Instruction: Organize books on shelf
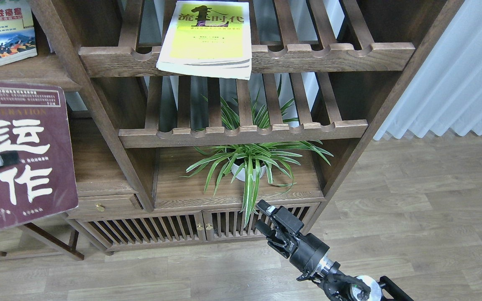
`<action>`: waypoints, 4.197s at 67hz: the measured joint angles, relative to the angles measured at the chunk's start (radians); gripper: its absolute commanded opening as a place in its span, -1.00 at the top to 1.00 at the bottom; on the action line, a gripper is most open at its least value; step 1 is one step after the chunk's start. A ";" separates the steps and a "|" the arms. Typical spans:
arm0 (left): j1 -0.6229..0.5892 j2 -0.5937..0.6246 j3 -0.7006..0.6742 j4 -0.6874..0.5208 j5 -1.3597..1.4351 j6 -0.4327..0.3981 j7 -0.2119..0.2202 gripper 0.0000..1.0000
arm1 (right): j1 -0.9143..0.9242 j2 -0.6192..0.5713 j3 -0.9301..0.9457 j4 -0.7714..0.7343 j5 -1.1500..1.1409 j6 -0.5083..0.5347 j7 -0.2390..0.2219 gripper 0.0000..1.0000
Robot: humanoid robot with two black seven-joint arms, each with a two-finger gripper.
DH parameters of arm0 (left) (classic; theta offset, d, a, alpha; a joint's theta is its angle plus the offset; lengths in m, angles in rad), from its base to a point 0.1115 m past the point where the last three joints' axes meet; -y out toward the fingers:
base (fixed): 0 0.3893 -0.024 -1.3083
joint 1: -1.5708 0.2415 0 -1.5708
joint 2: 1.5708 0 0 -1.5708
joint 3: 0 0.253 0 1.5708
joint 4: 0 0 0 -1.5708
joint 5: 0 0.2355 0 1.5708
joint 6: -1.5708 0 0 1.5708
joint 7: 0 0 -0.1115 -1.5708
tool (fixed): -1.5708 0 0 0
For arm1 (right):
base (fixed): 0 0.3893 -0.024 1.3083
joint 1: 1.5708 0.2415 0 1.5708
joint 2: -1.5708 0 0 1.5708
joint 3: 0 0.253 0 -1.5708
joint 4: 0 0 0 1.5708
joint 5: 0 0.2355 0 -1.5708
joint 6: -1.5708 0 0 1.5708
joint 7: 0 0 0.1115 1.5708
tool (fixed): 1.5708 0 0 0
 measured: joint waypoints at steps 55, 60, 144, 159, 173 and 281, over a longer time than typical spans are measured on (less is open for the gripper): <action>-0.606 -0.057 0.157 0.349 0.025 0.001 0.079 0.99 | -0.003 0.000 0.004 0.000 0.000 0.000 0.000 -0.99; -0.667 -0.109 0.190 0.384 0.045 0.001 0.097 0.99 | -0.003 0.000 0.004 0.000 0.000 0.000 0.000 -0.99; -1.094 -0.710 0.308 1.038 0.093 0.001 0.117 0.36 | -0.026 0.000 0.006 -0.008 0.005 0.000 0.000 -0.99; -1.115 -0.711 0.310 1.022 0.093 0.000 0.117 -0.44 | -0.026 0.000 0.006 -0.005 0.006 0.000 0.000 -0.99; -1.119 -0.695 0.303 1.004 0.093 0.000 0.117 -0.81 | -0.030 0.000 -0.002 -0.005 0.006 0.000 0.000 -0.99; -0.724 -0.237 0.469 0.578 0.125 0.001 0.117 -0.98 | -0.023 0.000 0.003 -0.011 0.005 0.000 0.000 -0.99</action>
